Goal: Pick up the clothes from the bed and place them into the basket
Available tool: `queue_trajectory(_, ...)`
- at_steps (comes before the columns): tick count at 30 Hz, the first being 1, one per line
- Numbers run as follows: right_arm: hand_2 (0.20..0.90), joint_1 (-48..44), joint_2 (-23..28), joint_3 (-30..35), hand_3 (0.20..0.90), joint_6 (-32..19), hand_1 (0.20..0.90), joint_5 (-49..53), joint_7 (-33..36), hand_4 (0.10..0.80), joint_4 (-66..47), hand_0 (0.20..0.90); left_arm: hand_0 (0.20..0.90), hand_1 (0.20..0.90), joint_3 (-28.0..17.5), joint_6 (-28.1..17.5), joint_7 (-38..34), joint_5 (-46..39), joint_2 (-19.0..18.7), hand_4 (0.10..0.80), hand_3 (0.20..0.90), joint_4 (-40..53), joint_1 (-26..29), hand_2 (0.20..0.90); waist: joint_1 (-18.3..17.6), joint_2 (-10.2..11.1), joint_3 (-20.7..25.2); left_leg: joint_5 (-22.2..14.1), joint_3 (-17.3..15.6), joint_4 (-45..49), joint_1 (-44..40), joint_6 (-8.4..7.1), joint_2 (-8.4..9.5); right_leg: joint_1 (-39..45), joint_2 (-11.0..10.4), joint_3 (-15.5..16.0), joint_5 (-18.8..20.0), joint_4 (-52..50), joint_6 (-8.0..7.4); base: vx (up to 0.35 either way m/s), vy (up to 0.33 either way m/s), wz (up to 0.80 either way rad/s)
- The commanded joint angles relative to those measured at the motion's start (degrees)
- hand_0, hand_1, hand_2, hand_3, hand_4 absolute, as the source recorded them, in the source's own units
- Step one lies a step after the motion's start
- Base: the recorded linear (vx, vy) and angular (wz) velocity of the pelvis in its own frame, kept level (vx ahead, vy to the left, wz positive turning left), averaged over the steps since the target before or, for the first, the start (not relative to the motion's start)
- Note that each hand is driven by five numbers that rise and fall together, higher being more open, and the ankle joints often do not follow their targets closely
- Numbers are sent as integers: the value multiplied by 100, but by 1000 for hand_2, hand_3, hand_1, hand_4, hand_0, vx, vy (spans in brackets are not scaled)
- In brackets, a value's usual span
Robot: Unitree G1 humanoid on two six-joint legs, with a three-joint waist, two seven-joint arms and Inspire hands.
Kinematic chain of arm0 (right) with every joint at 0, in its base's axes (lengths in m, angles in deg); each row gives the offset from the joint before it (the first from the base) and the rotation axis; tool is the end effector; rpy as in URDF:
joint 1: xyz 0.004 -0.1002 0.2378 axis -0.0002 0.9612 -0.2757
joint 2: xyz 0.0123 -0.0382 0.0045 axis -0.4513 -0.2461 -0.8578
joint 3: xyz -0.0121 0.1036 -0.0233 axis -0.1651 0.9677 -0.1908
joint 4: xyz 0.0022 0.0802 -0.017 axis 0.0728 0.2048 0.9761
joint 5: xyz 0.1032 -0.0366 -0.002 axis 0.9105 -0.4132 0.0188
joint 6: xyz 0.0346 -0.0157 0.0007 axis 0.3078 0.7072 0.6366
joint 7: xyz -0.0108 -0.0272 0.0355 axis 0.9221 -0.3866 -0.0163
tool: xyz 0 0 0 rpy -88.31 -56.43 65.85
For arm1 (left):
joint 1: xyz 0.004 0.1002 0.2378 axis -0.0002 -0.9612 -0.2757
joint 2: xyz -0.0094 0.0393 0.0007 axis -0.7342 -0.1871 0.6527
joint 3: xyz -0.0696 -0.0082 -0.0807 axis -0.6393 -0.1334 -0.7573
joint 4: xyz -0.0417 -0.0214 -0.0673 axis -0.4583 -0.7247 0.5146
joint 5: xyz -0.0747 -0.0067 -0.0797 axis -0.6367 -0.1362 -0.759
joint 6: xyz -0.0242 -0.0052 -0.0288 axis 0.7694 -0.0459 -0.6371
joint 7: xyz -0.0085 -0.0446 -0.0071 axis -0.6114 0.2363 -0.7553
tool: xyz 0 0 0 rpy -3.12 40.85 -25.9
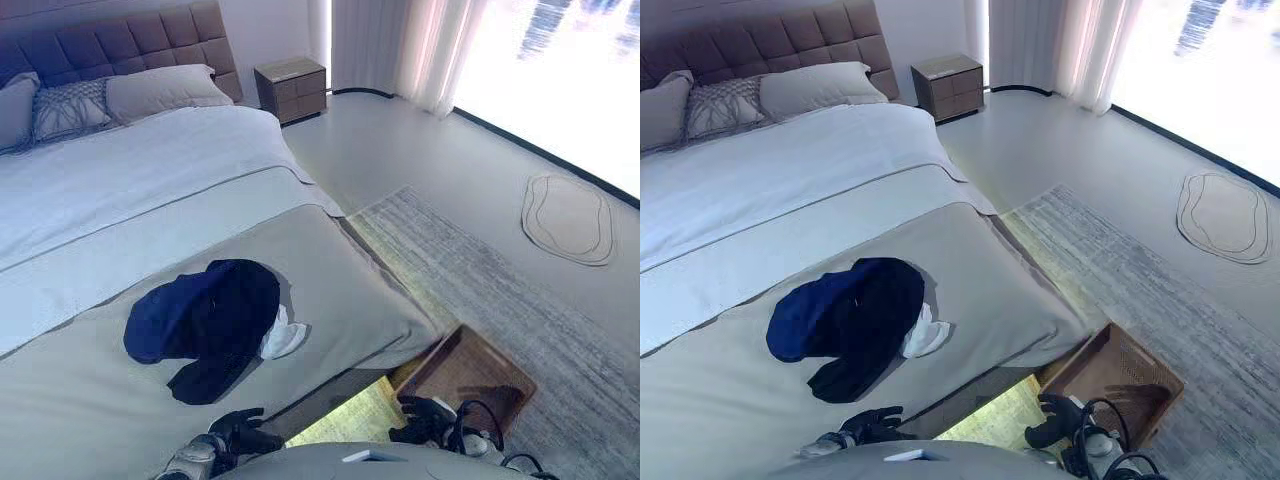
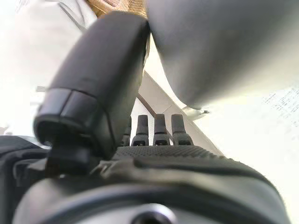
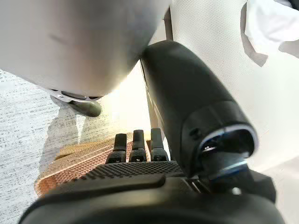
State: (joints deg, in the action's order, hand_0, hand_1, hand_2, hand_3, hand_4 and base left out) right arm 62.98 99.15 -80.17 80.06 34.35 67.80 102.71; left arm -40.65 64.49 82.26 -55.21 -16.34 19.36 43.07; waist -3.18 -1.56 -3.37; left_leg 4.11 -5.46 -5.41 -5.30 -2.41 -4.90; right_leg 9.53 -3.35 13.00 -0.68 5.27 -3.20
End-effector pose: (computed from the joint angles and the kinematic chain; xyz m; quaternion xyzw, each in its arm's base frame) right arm 0.0843 -0.2224 -0.1243 -0.1662 0.5244 0.0914 0.8301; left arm 0.0787 0.2132 -0.1286 0.0713 0.5574 -0.0749 0.8238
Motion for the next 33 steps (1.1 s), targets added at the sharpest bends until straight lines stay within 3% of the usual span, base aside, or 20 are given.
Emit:
queue_trajectory(1,900,-280,-120,-65,900,-100,900,-157,-13,800,325,900,900,900,49,-171,110,12,-94,800,900,-178,359,900,158,242,-100,-824,-447,41,-464,391,483,-135,-68,-327,3,-214,-105,0,0,0)
queue_trajectory(16,900,-155,-122,25,900,-113,900,-118,160,800,360,900,900,900,-59,-164,51,-24,-115,800,900,-219,261,900,173,258,-56,-791,-418,41,-407,351,476,-180,-51,-301,12,-213,-115,13,-1,0)
queue_trajectory(19,900,-174,-104,84,900,47,900,142,249,800,387,900,900,900,-48,-167,35,-84,-113,800,900,-219,291,900,173,244,-88,-783,-415,41,-394,357,481,-197,-47,-289,9,-225,-104,0,0,0)
queue_trajectory(20,900,-181,-100,143,900,316,900,255,337,800,444,900,900,900,-42,-169,35,-107,-115,800,900,-218,299,900,177,235,-97,-785,-412,41,-397,361,484,-189,-46,-280,11,-222,-101,0,0,0)
queue_trajectory(23,900,-211,-80,470,900,487,900,1279,167,800,562,900,900,900,-58,-179,48,-169,-125,800,900,-206,287,900,202,219,-97,-797,-389,41,-422,362,493,-145,-50,-253,16,-205,-102,15,4,1)
queue_trajectory(25,900,-225,-105,898,900,637,900,2476,-257,800,512,900,900,900,-93,-188,65,-174,-132,800,900,-198,238,900,220,213,-79,-805,-382,41,-455,353,491,-100,-51,-226,10,-212,-102,64,9,4)
queue_trajectory(26,900,-234,-134,1348,900,515,900,3721,-215,800,348,900,900,900,-142,-212,75,-195,-147,800,900,-195,168,900,227,208,-61,-807,-378,41,-481,340,486,-68,-46,-203,-4,-232,-103,69,9,4)
queue_trajectory(28,900,-211,-176,1693,900,632,900,4603,-448,800,32,900,900,900,-165,-252,46,-263,-141,800,900,-175,58,900,233,195,-41,-817,-373,41,-493,327,481,-50,-45,-188,-20,-247,-106,54,18,2)
queue_trajectory(31,900,-167,-295,1935,900,721,900,5516,-819,800,-424,900,900,900,-179,-305,2,-345,-128,800,900,-134,-70,900,285,185,-31,-808,-304,41,-456,323,490,-50,-51,-133,-47,-279,-90,22,33,-1)
queue_trajectory(33,900,-204,-336,1859,900,484,900,5411,-957,800,-665,900,900,900,-151,-320,-27,-384,-112,800,900,-116,-110,900,352,189,-28,-793,-213,41,-417,324,513,-49,-69,-56,-64,-289,-83,7,49,7)
